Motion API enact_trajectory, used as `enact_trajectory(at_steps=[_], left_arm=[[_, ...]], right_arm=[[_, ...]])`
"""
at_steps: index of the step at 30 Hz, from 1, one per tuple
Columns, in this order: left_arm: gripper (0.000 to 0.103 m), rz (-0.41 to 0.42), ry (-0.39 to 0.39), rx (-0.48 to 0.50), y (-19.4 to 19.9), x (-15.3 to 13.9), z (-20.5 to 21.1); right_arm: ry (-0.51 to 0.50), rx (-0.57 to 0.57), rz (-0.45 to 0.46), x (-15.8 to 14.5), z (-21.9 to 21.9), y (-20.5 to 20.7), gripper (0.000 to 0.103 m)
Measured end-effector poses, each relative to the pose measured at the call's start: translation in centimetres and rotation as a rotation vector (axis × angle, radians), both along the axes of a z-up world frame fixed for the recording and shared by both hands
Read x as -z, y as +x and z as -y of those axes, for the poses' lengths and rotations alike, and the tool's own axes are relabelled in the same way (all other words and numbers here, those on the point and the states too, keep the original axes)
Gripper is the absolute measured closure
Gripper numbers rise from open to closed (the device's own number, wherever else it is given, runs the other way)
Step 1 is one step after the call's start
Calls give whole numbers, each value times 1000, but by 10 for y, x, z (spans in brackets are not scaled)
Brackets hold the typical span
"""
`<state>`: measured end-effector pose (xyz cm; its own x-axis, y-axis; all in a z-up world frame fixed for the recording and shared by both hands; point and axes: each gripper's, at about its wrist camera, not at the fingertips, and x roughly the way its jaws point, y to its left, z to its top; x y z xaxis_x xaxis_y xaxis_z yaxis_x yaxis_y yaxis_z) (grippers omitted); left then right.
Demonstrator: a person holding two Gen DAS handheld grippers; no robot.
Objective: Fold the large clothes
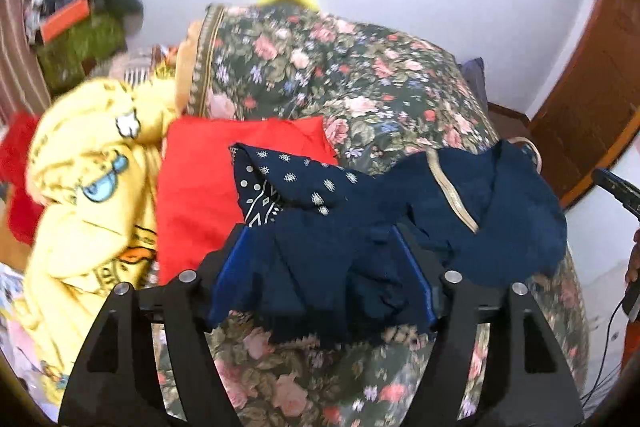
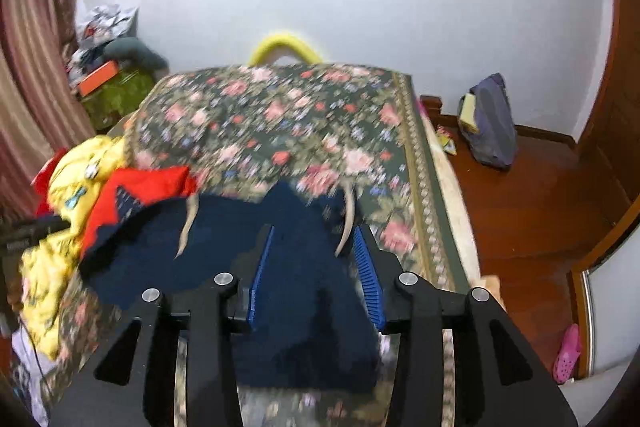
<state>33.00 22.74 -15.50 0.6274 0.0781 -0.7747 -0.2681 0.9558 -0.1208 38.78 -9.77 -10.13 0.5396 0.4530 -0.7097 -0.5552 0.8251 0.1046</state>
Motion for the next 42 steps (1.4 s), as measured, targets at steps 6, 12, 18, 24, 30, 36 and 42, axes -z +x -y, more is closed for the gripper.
enact_trajectory(at_steps=[6, 12, 18, 24, 30, 36, 42], left_arm=[[16, -63, 101, 100, -20, 24, 42], [16, -227, 220, 168, -15, 89, 69], [16, -204, 242, 85, 25, 93, 52], [16, -152, 243, -48, 87, 66, 0], [16, -68, 262, -193, 99, 28, -44], [16, -38, 119, -156, 78, 31, -67], [16, -96, 126, 9, 87, 65, -38]], right_arm=[[-74, -50, -34, 32, -4, -28, 64], [-77, -54, -110, 60, -7, -31, 61], [-81, -42, -100, 65, -21, -12, 61], [-68, -1, -87, 66, -30, 23, 61], [-35, 33, -82, 62, -25, 44, 61], [-68, -28, -86, 61, -40, 53, 53], [-95, -56, -106, 77, -61, 69, 47]])
